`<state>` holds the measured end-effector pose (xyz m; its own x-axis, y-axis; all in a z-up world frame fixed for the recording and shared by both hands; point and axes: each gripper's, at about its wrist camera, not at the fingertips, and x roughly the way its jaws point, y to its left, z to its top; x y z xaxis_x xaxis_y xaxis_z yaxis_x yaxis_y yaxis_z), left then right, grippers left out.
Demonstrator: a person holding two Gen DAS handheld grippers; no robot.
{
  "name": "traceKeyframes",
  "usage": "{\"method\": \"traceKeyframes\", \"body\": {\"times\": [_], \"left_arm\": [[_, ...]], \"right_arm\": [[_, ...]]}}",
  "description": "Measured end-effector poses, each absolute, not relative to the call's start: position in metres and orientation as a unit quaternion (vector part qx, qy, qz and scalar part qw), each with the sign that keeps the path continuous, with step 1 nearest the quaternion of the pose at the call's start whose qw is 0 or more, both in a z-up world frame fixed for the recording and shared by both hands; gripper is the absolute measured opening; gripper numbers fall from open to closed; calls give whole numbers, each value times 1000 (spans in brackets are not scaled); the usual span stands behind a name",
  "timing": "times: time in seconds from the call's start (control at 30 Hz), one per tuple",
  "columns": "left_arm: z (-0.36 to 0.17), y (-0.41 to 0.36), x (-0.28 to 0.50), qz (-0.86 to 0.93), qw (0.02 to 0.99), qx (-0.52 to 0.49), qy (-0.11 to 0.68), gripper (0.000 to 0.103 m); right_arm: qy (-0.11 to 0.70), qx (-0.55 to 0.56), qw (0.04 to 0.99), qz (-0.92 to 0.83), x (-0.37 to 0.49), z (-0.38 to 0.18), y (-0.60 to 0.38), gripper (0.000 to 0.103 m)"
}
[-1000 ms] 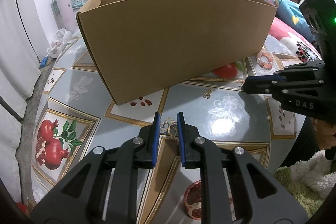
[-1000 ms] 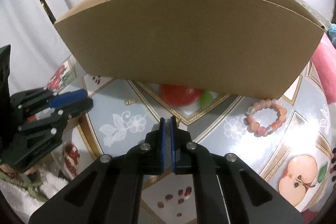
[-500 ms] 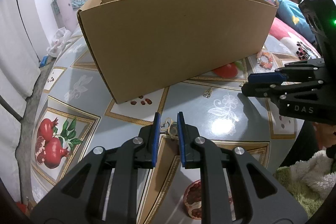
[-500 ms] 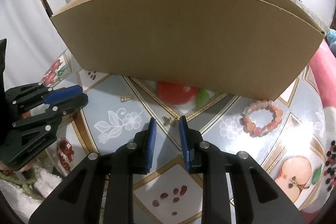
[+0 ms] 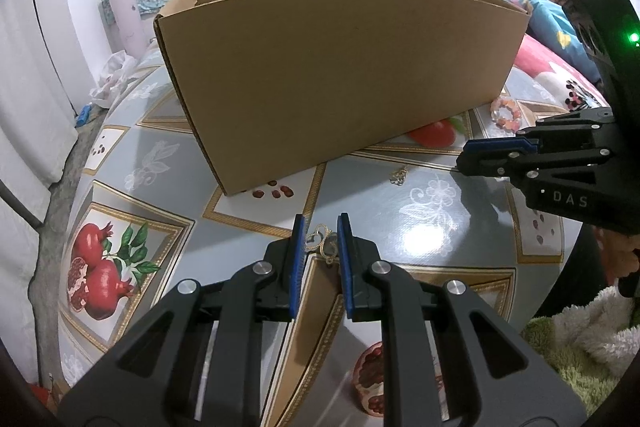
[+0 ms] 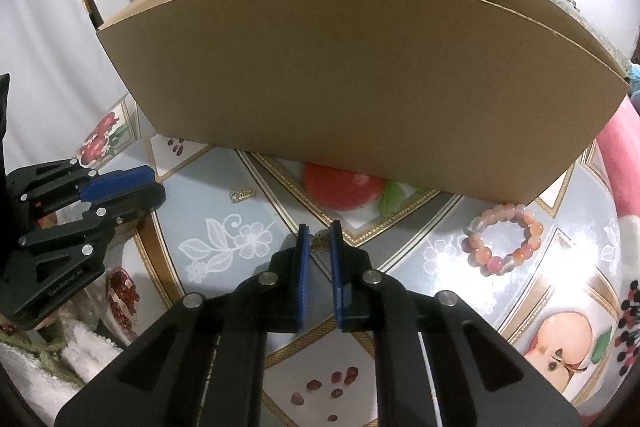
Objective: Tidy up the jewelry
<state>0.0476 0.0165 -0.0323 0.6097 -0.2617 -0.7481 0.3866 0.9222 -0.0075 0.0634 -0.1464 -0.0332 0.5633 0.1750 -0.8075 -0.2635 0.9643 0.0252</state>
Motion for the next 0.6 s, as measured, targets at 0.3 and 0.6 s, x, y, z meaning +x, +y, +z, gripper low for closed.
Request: {"method": "traceKeyframes", "body": {"times": [0.3,0.6], "left_arm": [[-32,18,48,-181,894,78,402,15],[-27,18,46,-180,896,79,399,15]], "right_arm": [[449,-42,884,126,63,-33,-148,9],[440,-35,888,128,54,-21,-160,9]]}}
